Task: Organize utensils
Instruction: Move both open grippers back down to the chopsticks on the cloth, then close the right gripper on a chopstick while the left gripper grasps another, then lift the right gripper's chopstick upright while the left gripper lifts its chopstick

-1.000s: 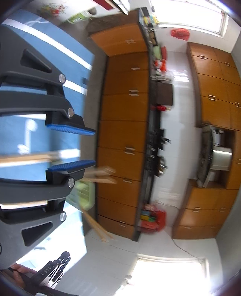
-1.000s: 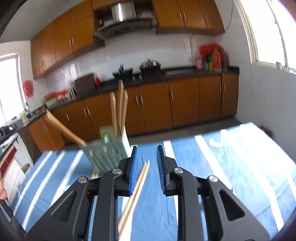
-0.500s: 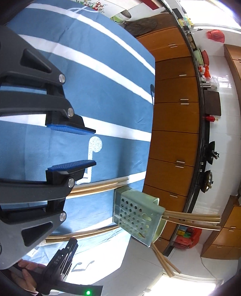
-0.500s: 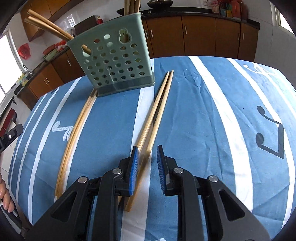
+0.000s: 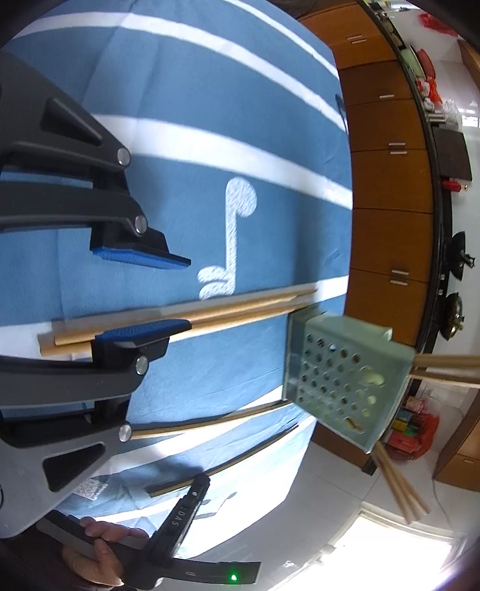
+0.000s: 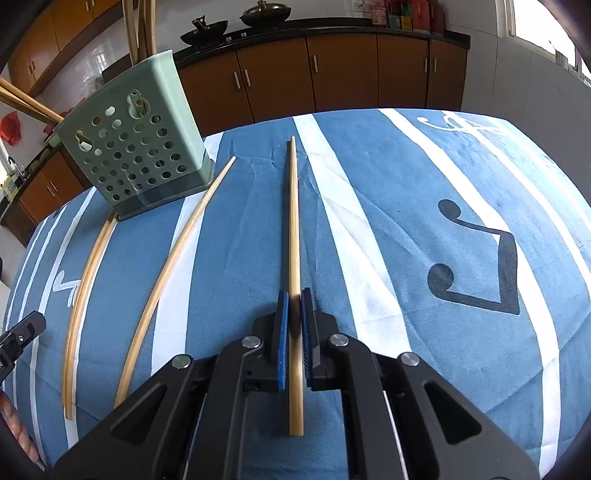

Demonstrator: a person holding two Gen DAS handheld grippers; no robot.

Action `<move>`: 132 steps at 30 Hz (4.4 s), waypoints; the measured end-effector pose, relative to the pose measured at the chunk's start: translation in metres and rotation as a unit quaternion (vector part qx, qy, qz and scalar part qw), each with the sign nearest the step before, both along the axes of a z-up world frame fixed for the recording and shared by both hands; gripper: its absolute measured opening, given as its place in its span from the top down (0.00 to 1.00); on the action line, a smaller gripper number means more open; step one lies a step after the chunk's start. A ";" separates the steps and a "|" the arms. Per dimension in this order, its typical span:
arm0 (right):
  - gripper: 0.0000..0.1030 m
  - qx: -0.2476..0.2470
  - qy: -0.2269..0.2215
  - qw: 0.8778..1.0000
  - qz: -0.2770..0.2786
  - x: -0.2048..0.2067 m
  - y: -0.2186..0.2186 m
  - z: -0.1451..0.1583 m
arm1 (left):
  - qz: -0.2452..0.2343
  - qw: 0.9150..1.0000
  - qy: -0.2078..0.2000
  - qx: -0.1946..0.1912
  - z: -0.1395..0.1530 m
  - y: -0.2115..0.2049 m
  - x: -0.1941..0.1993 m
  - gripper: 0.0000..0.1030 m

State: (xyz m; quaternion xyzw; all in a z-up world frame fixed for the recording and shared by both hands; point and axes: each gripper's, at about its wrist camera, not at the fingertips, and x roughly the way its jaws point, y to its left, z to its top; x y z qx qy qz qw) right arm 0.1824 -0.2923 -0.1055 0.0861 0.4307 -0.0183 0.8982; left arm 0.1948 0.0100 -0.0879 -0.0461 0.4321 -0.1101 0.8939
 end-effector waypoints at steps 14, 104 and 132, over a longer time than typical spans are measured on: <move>0.92 -0.019 -0.008 1.000 0.009 0.001 0.006 0.000 | -0.017 0.999 0.010 0.046 -0.021 -0.026 0.004 0.82; 0.93 0.001 -0.171 0.985 -0.002 -0.039 -0.021 0.093 | 0.066 0.990 -0.126 0.020 0.085 0.051 -0.023 0.92; 0.93 0.013 -0.256 0.967 0.003 -0.052 -0.021 0.149 | 0.063 0.976 -0.210 -0.007 0.156 0.050 -0.030 0.93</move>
